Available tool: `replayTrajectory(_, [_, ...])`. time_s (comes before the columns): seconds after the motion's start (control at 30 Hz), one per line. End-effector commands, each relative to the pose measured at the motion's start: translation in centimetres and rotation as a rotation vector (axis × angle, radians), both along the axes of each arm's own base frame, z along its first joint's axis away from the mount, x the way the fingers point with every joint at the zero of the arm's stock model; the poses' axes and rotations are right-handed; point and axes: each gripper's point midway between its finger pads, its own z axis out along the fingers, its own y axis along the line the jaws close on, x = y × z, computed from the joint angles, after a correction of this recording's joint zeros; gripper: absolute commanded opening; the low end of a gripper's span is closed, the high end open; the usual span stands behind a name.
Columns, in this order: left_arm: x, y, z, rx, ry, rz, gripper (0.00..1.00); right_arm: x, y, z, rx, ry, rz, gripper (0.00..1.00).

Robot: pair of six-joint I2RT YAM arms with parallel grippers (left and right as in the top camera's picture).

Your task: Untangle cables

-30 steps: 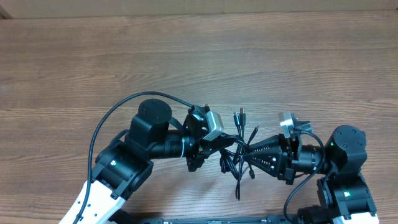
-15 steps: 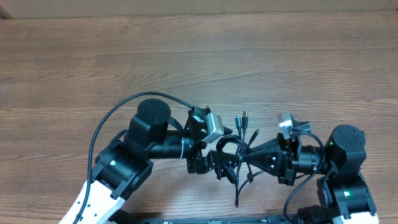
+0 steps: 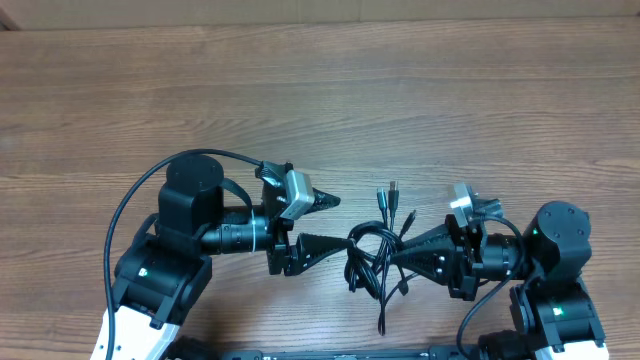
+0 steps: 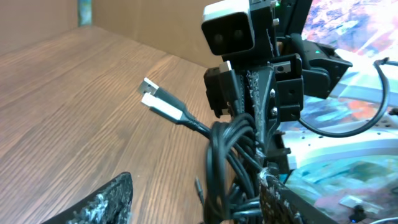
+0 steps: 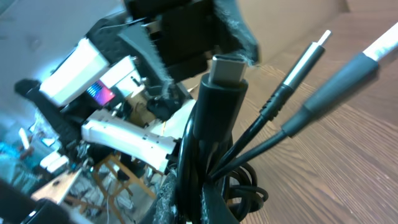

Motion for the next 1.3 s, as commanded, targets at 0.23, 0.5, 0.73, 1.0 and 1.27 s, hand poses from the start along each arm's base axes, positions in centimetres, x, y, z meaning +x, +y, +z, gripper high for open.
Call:
replayTrajectory(0.23, [-1.3, -0.8, -0.2, -0.051, 0.101, -0.151, 0.62, -1.6, 0.0, 1.2, 0.018, -0.053, 0.087, 0.04])
replayTrajectory(0.5, [-2.4, -1.0, 0.1, -0.088, 0.145, -0.242, 0.6, -1.3, 0.1, 1.2, 0.016, -0.044, 0.072, 0.04])
replayTrajectory(0.73, [-2.7, -1.2, 0.1, -0.086, 0.147, -0.254, 0.49, -0.8, 0.1, 1.1, 0.012, -0.013, 0.042, 0.06])
replayTrajectory(1.0, [-2.9, -2.4, -0.7, -0.054, 0.141, -0.259, 0.2, -0.8, 0.1, 1.1, 0.012, 0.003, 0.042, 0.06])
replayTrajectory(1.27, [-2.4, -2.5, -0.3, -0.065, 0.1, -0.249, 0.04, -0.8, 0.1, 1.1, 0.012, 0.007, 0.041, 0.06])
